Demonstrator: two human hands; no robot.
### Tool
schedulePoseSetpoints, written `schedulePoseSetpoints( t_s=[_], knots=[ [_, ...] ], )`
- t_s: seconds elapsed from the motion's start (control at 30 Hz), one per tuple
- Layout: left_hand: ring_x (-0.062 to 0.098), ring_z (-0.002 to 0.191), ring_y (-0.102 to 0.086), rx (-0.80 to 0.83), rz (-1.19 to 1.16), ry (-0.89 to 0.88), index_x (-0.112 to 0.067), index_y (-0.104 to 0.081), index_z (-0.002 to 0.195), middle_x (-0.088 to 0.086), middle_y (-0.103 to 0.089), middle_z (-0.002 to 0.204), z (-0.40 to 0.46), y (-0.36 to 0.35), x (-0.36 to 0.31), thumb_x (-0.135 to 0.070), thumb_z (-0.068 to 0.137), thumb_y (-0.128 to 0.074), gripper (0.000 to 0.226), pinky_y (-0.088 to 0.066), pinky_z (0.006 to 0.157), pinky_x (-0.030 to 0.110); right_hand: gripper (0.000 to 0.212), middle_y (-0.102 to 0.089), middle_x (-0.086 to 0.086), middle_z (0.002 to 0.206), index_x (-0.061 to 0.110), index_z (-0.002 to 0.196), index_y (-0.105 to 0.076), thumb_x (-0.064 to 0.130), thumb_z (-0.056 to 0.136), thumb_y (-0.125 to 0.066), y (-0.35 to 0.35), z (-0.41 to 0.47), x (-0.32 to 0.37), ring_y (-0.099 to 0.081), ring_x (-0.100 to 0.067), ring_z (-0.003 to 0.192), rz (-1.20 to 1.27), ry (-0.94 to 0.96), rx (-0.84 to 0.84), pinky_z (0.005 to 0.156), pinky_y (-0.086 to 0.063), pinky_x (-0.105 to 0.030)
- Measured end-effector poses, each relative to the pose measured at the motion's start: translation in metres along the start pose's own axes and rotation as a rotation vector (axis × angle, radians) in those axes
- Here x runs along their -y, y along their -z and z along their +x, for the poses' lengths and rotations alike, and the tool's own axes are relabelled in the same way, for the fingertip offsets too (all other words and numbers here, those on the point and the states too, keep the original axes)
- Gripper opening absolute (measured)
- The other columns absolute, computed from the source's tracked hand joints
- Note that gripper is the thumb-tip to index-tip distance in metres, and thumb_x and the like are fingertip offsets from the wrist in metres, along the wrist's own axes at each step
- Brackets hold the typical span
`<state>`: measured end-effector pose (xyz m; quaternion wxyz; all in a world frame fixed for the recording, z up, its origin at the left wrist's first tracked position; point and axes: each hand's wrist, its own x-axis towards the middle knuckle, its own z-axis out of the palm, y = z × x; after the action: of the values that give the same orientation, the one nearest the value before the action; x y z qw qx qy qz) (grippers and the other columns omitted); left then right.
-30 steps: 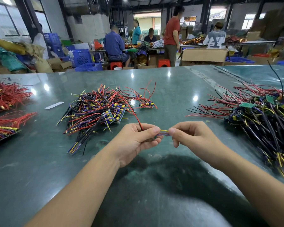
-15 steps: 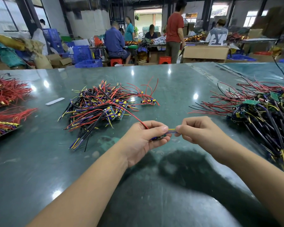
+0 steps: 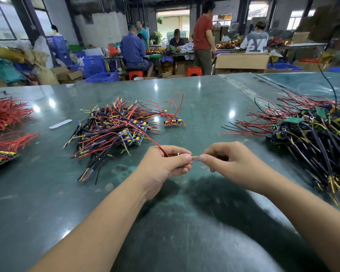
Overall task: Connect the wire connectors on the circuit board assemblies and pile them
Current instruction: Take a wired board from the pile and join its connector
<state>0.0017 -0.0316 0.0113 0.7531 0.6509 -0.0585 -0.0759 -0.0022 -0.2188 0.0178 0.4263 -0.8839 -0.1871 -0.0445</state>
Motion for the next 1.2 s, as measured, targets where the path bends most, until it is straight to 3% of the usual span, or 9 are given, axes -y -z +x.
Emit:
schedulePoseSetpoints(
  t_s=[0.1, 0.23, 0.33, 0.47, 0.63, 0.83, 1.0, 1.2],
  knots=[
    [0.008, 0.053, -0.064, -0.057, 0.055, -0.006, -0.009, -0.068, 0.075, 0.003, -0.068, 0.061, 0.001, 0.008, -0.004, 0.0, 0.083, -0.065, 0.012, -0.051, 0.051, 0.016, 0.035, -0.052, 0.009, 0.053, 0.021, 0.071, -0.066, 0.055, 0.078, -0.064, 0.008, -0.001, -0.007, -0.042, -0.004, 0.051, -0.061, -0.045, 0.003, 0.05, -0.033, -0.02],
    [0.008, 0.053, -0.064, -0.086, 0.094, 0.014, -0.009, -0.067, 0.076, 0.002, -0.068, 0.06, 0.003, 0.015, -0.004, -0.001, 0.084, -0.066, 0.011, -0.051, 0.05, 0.016, 0.056, -0.04, 0.007, 0.049, 0.014, 0.064, -0.055, 0.067, 0.08, -0.044, 0.013, -0.002, -0.013, -0.035, -0.009, 0.048, -0.285, -0.05, -0.005, 0.049, -0.027, -0.026],
    [0.009, 0.053, -0.065, -0.081, 0.114, 0.042, -0.008, -0.067, 0.078, 0.003, -0.069, 0.061, 0.004, 0.015, -0.001, -0.001, 0.083, -0.066, 0.009, -0.052, 0.051, 0.016, 0.06, -0.04, 0.001, 0.049, 0.015, 0.06, -0.043, 0.07, 0.082, -0.033, 0.012, -0.002, -0.015, -0.039, -0.018, 0.05, -0.455, -0.036, -0.007, 0.051, -0.03, -0.034],
    [0.01, 0.055, -0.065, -0.042, 0.14, 0.056, -0.005, -0.067, 0.081, 0.003, -0.068, 0.061, 0.006, 0.024, -0.004, 0.0, 0.082, -0.067, 0.005, -0.052, 0.052, 0.017, 0.05, -0.035, 0.002, 0.047, 0.022, 0.057, -0.037, 0.062, 0.086, -0.044, 0.016, -0.005, -0.016, -0.035, -0.014, 0.045, -0.533, 0.226, 0.042, 0.048, -0.029, -0.032],
    [0.012, 0.057, -0.067, 0.059, 0.146, 0.046, -0.006, -0.068, 0.079, 0.006, -0.068, 0.063, 0.005, 0.028, -0.007, 0.001, 0.08, -0.066, 0.007, -0.053, 0.053, 0.019, 0.044, -0.029, 0.003, 0.048, 0.022, 0.054, -0.039, 0.047, 0.085, -0.057, 0.018, -0.006, -0.021, -0.03, -0.019, 0.048, -0.354, 0.332, 0.053, 0.045, -0.02, -0.022],
    [0.01, 0.057, -0.066, -0.09, 0.041, 0.009, -0.006, -0.068, 0.077, 0.005, -0.068, 0.063, 0.007, 0.032, -0.003, 0.001, 0.084, -0.064, 0.011, -0.054, 0.052, 0.019, 0.012, -0.057, 0.004, 0.062, 0.021, 0.078, -0.061, 0.028, 0.089, -0.061, 0.032, -0.005, -0.037, -0.048, -0.008, 0.058, -0.267, 0.163, -0.067, 0.057, -0.038, -0.028],
    [0.009, 0.055, -0.065, -0.135, 0.025, -0.01, -0.005, -0.067, 0.079, 0.003, -0.068, 0.06, 0.012, 0.033, -0.002, 0.002, 0.084, -0.063, 0.009, -0.054, 0.052, 0.018, 0.02, -0.054, 0.004, 0.06, 0.015, 0.077, -0.068, 0.027, 0.09, -0.061, 0.045, -0.003, -0.041, -0.044, -0.007, 0.056, -0.108, -0.06, -0.018, 0.057, -0.036, -0.025],
    [0.009, 0.055, -0.066, -0.158, 0.034, -0.012, -0.005, -0.067, 0.08, 0.003, -0.068, 0.06, 0.013, 0.036, -0.002, 0.002, 0.085, -0.063, 0.01, -0.054, 0.052, 0.018, 0.021, -0.068, 0.002, 0.068, 0.009, 0.089, -0.071, -0.001, 0.093, -0.053, 0.046, -0.003, -0.039, -0.058, -0.005, 0.06, 0.133, -0.167, 0.02, 0.061, -0.048, -0.014]
  ],
)
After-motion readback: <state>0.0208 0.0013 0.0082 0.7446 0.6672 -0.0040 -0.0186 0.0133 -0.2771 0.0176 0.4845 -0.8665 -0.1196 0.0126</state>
